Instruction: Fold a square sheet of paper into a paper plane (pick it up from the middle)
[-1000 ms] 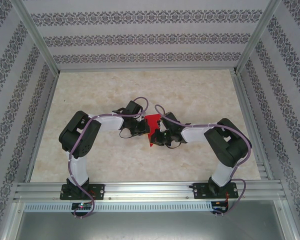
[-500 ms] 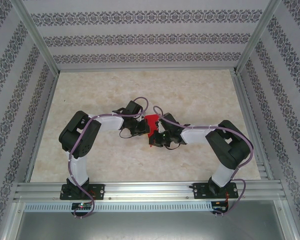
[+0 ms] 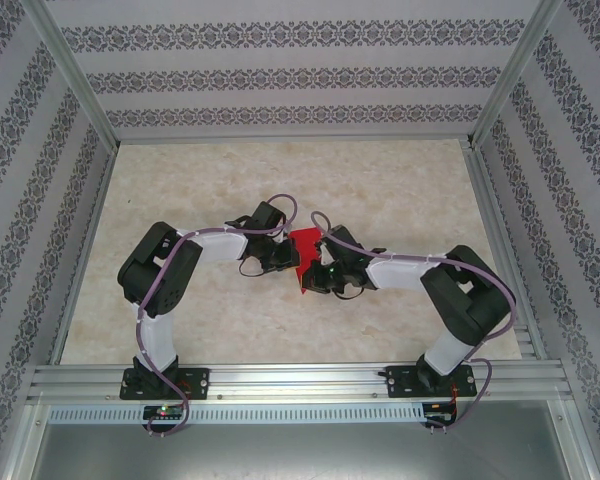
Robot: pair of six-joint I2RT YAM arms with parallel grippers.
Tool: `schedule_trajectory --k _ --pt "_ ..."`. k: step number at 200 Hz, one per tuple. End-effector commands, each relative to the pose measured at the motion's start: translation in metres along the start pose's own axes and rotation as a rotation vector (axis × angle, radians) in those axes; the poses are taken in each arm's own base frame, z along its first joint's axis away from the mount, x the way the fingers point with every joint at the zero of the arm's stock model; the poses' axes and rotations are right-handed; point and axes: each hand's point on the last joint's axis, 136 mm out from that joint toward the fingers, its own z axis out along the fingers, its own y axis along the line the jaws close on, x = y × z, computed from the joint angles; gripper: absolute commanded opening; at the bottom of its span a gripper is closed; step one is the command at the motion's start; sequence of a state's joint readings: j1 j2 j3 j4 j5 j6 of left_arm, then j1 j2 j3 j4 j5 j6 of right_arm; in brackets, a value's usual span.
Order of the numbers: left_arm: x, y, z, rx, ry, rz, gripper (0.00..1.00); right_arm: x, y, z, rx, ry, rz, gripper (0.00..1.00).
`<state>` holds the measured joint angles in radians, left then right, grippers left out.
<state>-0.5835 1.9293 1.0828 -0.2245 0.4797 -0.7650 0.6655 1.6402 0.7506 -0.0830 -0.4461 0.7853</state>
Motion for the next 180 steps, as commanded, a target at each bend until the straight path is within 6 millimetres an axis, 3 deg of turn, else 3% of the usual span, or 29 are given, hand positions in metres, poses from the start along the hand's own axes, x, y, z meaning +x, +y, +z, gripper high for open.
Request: schedule_trajectory --k 1,23,60,100,180 --pt "0.016 0.035 0.008 -0.139 0.029 -0.027 0.0 -0.037 0.001 -0.018 0.023 -0.12 -0.009 0.03" --pt "0.014 0.034 0.008 -0.136 0.025 -0.023 0.0 -0.052 -0.013 -0.014 0.062 -0.137 0.027 0.03" --pt "0.015 0.032 0.008 -0.13 0.029 -0.014 0.0 -0.069 -0.012 -0.007 0.073 -0.142 0.039 0.02" --pt "0.014 0.027 0.007 -0.12 0.029 0.003 0.0 -0.062 -0.026 0.006 0.101 -0.106 0.067 0.02" --pt "0.01 0.021 0.007 -0.114 0.027 0.023 0.0 -0.046 -0.062 0.01 0.18 -0.073 0.116 0.02"
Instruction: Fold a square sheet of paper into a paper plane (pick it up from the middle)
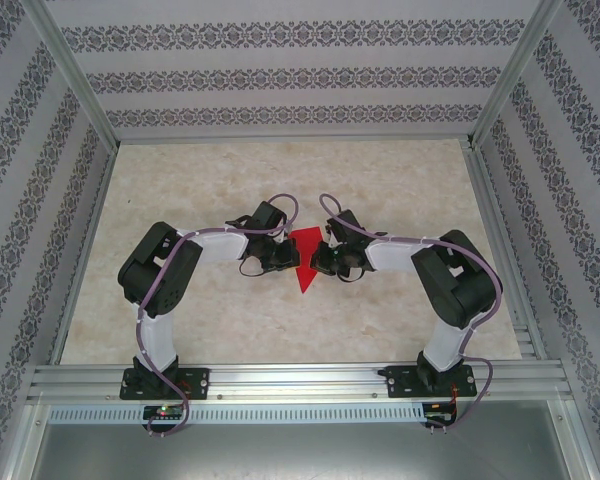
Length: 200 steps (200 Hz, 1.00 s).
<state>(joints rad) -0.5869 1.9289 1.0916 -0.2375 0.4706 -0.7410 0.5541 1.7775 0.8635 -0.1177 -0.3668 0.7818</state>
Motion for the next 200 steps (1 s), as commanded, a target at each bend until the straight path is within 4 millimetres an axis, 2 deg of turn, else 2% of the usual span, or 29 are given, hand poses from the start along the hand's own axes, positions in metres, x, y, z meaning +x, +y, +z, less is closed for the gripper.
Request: schedule_trajectory --k 1,31,67,87,139,164,200 --pt "0.011 0.022 0.007 -0.104 0.031 -0.003 0.0 0.006 -0.024 0.006 0.07 0.011 0.007 0.02" --pt "0.004 0.009 0.003 -0.079 0.02 0.035 0.01 0.008 -0.028 0.008 0.077 0.019 0.021 0.02" --pt "-0.013 -0.036 -0.021 0.037 -0.039 0.114 0.08 0.011 -0.031 0.01 0.082 0.023 0.045 0.02" --pt "-0.012 -0.051 -0.032 0.095 -0.061 0.122 0.12 0.011 -0.031 0.01 0.08 0.02 0.057 0.02" --pt "0.027 -0.045 -0.03 0.14 -0.02 0.045 0.11 0.01 -0.029 0.009 0.069 0.011 0.078 0.02" --pt "0.045 -0.045 -0.021 0.161 0.014 0.016 0.08 0.01 -0.029 0.009 0.068 0.009 0.097 0.02" --pt "0.056 -0.039 -0.006 0.152 0.037 -0.012 0.05 0.016 -0.026 0.01 0.041 0.008 0.168 0.02"
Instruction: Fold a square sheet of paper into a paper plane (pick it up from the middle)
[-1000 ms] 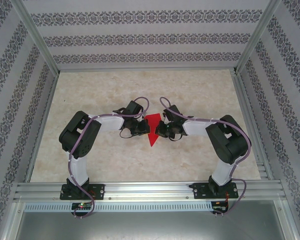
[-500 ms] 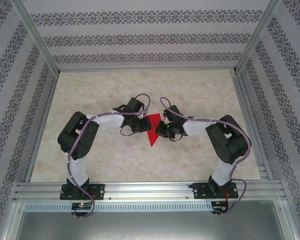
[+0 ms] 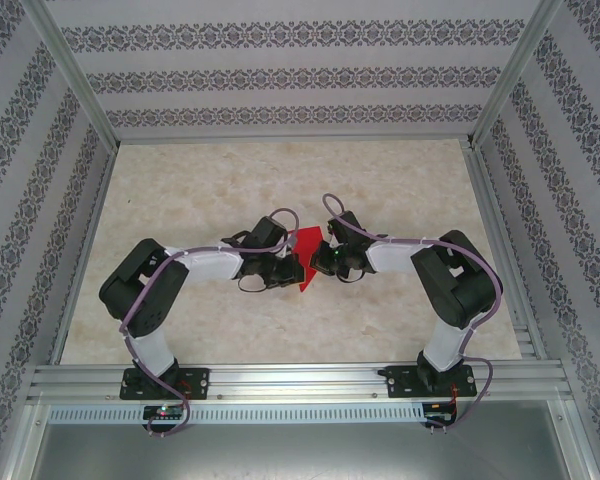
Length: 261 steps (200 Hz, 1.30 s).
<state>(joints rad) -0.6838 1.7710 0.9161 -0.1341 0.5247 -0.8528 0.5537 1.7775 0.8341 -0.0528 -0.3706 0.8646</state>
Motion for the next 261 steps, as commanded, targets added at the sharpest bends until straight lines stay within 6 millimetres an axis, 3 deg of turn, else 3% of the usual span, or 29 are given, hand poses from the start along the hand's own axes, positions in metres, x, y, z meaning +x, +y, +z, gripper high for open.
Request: schedule_trajectory --k 1,39,104,129,157,200,261 --pt "-0.001 -0.011 0.007 0.053 -0.012 -0.014 0.05 0.016 -0.028 0.007 0.068 0.024 0.099 0.02" --pt "0.004 0.008 0.012 -0.017 -0.007 -0.036 0.04 0.022 -0.022 0.007 0.055 0.028 0.108 0.02" --pt "0.014 0.041 0.018 -0.136 0.01 -0.043 0.03 0.012 -0.013 -0.002 0.025 0.007 0.049 0.02" --pt "0.016 0.047 0.018 -0.163 0.016 -0.04 0.02 0.006 0.009 -0.016 -0.022 -0.025 -0.033 0.03" --pt "0.016 0.051 0.018 -0.18 0.015 -0.043 0.01 0.018 0.031 -0.018 -0.044 -0.01 -0.133 0.03" --pt "0.017 0.054 0.016 -0.192 0.015 -0.049 0.0 0.028 0.015 -0.003 -0.002 0.037 -0.108 0.03" --pt "0.021 0.058 0.016 -0.201 0.025 -0.06 0.0 0.013 -0.01 -0.001 0.043 0.033 -0.079 0.03"
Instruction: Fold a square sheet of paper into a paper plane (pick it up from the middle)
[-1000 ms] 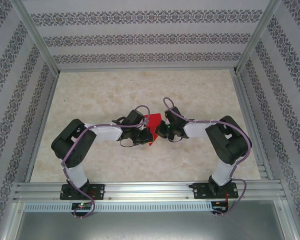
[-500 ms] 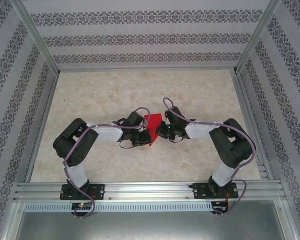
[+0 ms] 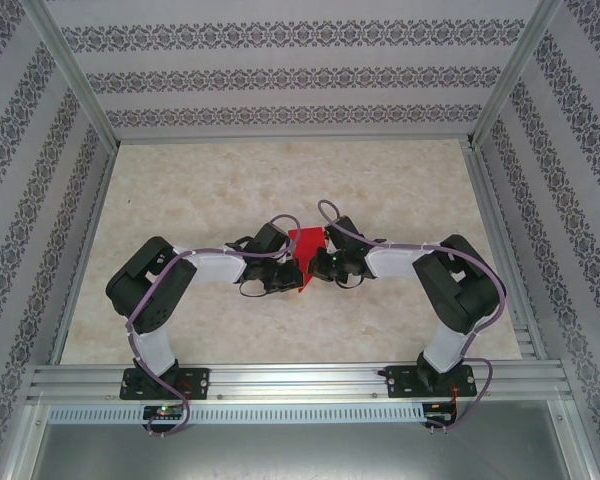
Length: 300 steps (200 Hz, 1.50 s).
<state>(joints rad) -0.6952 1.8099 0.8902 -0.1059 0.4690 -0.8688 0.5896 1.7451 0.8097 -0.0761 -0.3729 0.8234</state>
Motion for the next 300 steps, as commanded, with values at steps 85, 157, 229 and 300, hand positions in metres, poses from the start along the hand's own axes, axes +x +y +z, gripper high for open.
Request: schedule_trajectory --k 85,157,229,300 --pt "0.035 0.054 0.0 -0.206 0.086 -0.082 0.0 -0.059 -0.052 -0.011 0.099 -0.069 0.004 0.02" --pt "0.027 0.047 0.001 -0.199 0.072 -0.058 0.0 -0.057 0.008 -0.035 -0.033 -0.122 -0.119 0.03" --pt "0.026 0.047 0.0 -0.207 0.073 -0.051 0.0 -0.027 0.008 -0.013 -0.018 -0.052 -0.1 0.02" --pt "0.025 0.046 0.0 -0.206 0.071 -0.045 0.0 -0.065 -0.011 -0.08 0.069 -0.255 -0.085 0.1"
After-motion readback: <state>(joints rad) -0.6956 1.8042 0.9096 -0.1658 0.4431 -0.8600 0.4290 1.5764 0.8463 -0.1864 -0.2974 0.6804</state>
